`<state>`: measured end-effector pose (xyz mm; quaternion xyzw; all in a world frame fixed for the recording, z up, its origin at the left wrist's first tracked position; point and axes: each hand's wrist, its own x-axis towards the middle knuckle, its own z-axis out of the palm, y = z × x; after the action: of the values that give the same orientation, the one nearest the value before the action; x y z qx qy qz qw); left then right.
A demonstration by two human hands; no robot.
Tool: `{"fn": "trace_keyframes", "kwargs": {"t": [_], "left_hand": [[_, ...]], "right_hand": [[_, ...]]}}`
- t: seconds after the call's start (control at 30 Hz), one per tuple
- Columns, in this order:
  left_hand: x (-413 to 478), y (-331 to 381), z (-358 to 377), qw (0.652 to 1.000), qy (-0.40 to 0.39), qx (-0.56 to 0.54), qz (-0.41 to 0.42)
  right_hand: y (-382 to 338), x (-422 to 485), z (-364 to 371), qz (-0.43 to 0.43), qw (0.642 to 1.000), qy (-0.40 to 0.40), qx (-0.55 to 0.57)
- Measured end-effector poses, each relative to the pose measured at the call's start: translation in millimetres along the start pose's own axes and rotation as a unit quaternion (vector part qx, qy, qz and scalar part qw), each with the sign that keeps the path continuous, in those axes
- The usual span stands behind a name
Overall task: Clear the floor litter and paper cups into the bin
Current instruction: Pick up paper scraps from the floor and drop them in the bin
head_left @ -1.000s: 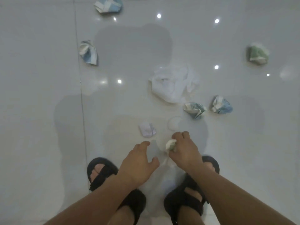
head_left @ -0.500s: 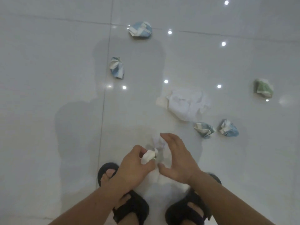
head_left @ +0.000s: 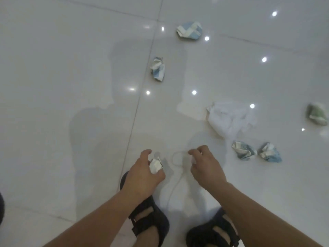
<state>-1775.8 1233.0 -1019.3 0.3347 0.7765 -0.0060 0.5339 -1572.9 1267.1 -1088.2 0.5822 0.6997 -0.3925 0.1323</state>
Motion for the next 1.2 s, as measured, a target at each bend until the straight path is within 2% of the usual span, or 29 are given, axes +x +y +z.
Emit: {"fn": "trace_keyframes", "kwargs": {"t": [0.13, 0.3, 0.5, 0.63, 0.93, 1.2], "left_hand": [[-42, 38, -32, 0.999, -0.001, 0.022, 0.031], [-117, 102, -122, 0.995, 0.032, 0.032, 0.088], [-245, 173, -250, 0.985, 0.091, 0.060, 0.133], [-334, 198, -299, 0.980, 0.136, 0.056, 0.138], [-515, 175, -329, 0.964, 0.247, -0.016, 0.097], [-609, 96, -346, 0.941, 0.326, -0.086, 0.027]], "right_hand": [[-41, -36, -69, -0.023, 0.999, 0.020, 0.012], [-125, -88, -170, -0.048, 0.998, 0.038, 0.022], [-245, -173, -304, -0.122, 0.990, 0.055, -0.045], [-309, -232, -373, -0.156, 0.982, 0.054, -0.092], [-381, -354, -450, -0.234, 0.954, 0.074, -0.172], [-458, -424, -432, -0.351, 0.901, 0.057, -0.249]]}}
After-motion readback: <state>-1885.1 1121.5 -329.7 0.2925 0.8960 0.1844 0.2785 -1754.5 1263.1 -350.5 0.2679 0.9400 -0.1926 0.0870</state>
